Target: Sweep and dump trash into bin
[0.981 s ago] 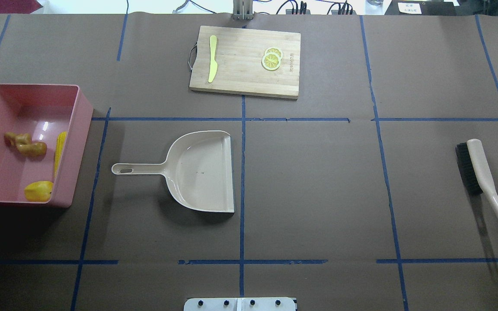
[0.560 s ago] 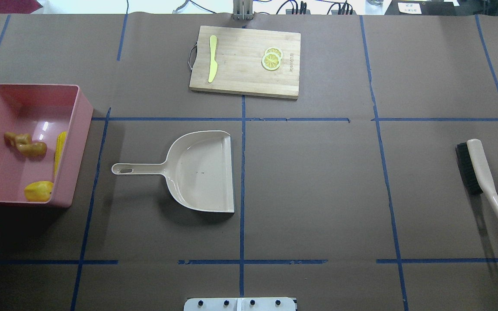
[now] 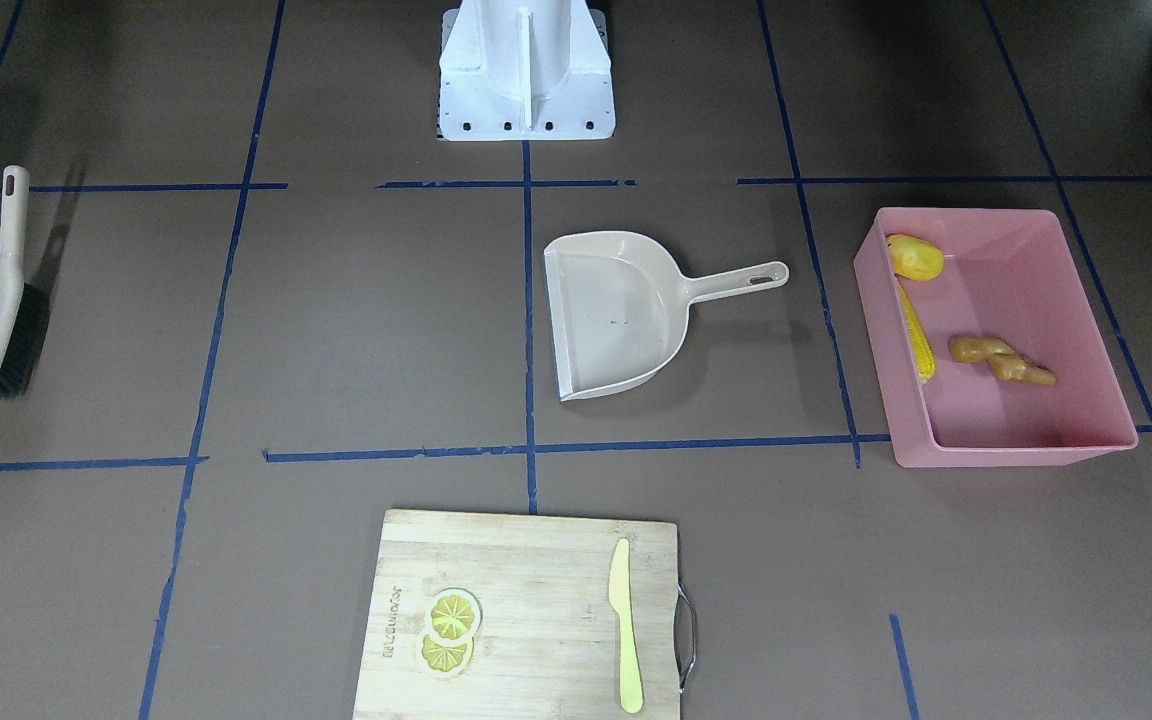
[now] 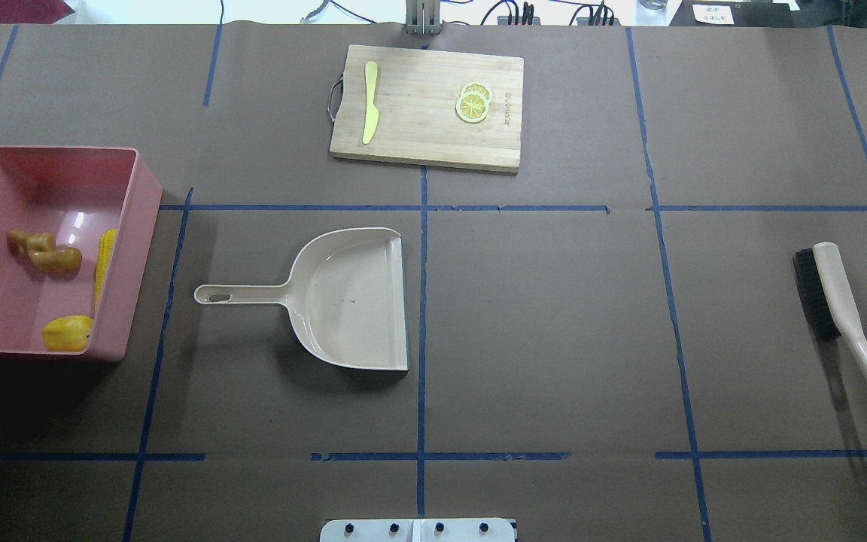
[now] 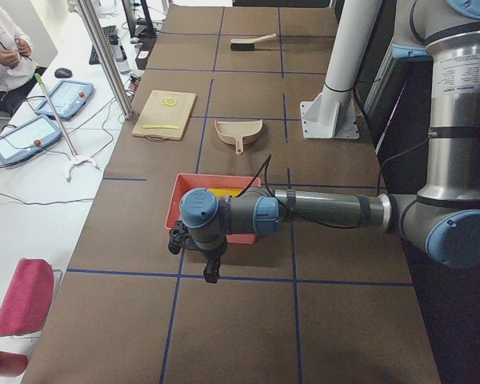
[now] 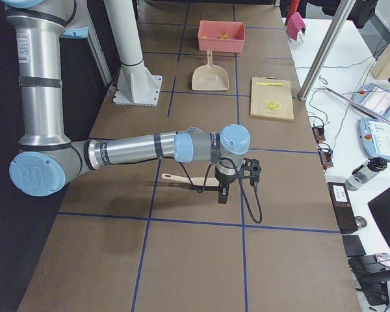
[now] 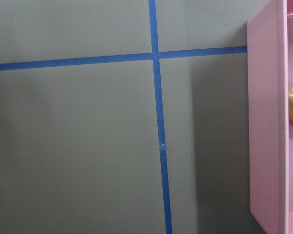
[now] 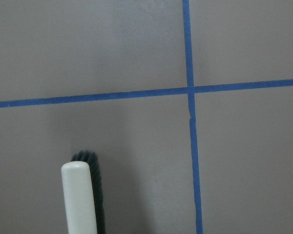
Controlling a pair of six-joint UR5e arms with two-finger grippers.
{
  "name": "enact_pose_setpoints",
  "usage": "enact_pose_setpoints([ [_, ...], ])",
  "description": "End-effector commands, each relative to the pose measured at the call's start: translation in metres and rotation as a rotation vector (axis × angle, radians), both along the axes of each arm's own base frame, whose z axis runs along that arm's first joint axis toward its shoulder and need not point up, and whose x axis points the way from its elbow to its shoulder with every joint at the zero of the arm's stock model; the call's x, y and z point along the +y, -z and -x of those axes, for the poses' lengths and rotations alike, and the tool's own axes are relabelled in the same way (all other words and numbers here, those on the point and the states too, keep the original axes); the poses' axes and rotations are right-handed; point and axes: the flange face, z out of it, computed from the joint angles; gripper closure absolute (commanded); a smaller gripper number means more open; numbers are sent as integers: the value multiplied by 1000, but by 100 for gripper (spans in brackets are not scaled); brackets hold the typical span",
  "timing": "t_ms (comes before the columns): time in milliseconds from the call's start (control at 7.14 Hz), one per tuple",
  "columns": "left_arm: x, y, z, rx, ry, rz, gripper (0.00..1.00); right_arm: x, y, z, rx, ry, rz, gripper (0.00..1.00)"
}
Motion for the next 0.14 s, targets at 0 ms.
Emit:
enact_pose_setpoints([
  [0, -7, 12, 0, -6, -3, -28, 0, 6, -5, 0, -3, 1, 11, 0],
])
